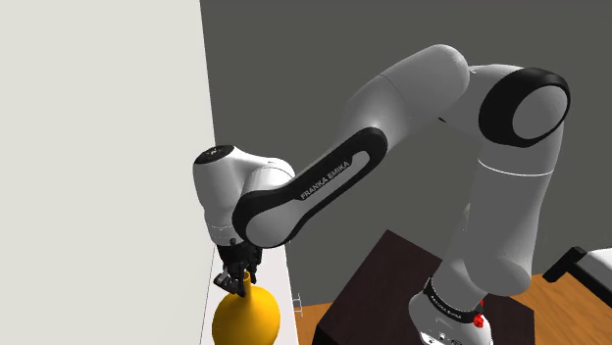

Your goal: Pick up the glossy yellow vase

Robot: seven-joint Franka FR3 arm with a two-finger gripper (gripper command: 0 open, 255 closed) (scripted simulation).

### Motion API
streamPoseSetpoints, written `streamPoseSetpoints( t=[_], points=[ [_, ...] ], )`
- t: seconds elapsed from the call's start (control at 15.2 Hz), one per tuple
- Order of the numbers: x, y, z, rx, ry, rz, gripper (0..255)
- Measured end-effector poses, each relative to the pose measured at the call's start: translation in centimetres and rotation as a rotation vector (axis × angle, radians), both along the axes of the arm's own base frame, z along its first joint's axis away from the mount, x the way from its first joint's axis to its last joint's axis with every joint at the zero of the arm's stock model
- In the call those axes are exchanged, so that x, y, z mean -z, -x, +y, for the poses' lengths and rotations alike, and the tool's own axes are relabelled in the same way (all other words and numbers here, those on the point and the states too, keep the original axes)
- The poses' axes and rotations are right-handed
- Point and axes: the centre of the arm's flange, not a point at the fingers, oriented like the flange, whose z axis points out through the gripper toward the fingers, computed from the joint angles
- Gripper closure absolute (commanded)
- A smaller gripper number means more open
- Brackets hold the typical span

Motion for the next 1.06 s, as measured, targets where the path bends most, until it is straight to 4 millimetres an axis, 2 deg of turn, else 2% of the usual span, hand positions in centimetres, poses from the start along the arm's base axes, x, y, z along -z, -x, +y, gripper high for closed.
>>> streamPoseSetpoints(
  t=[0.2,1.06],
  points=[
    [-1.0,0.0,0.1,0.0,0.001,0.002,255],
    [-7.6,0.0,-0.1,0.0,0.001,0.002,255]
  ],
)
